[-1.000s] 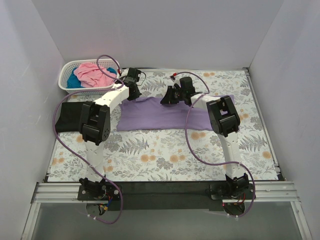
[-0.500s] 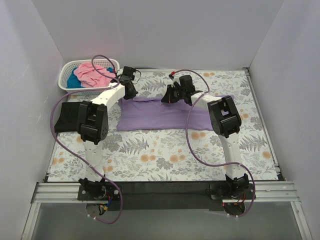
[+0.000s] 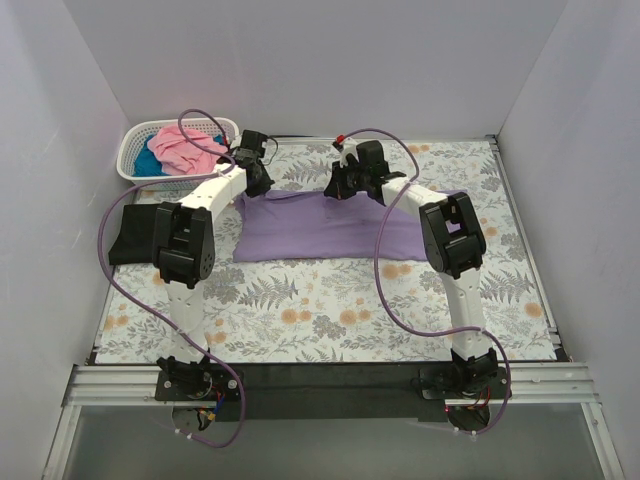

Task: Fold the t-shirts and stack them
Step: Fold the tshirt

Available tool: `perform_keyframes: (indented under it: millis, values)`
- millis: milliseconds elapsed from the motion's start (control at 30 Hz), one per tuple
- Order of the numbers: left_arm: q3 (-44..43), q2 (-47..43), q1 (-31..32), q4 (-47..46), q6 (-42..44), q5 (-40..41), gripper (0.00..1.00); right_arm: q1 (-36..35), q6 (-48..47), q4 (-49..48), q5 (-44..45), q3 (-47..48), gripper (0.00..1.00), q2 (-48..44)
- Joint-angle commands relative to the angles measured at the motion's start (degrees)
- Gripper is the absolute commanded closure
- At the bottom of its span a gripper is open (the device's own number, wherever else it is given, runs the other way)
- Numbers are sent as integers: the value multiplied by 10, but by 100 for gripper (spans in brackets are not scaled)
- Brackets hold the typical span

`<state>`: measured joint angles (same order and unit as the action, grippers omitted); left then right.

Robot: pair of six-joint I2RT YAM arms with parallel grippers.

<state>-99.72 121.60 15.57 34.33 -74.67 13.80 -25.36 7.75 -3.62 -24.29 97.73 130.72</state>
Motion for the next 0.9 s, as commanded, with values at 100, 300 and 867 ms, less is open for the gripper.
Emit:
perform_keyframes:
  millis: [100, 300, 867]
  values:
    - [1, -30, -9, 0, -10, -21, 99, -16, -54, 33, 35, 17, 99, -53]
    - [29, -50, -9, 10, -12, -33, 100, -34, -93, 79, 57, 0, 99, -83]
    - [73, -87, -20, 74, -21, -46, 100, -77, -150, 106, 117, -83, 99, -106]
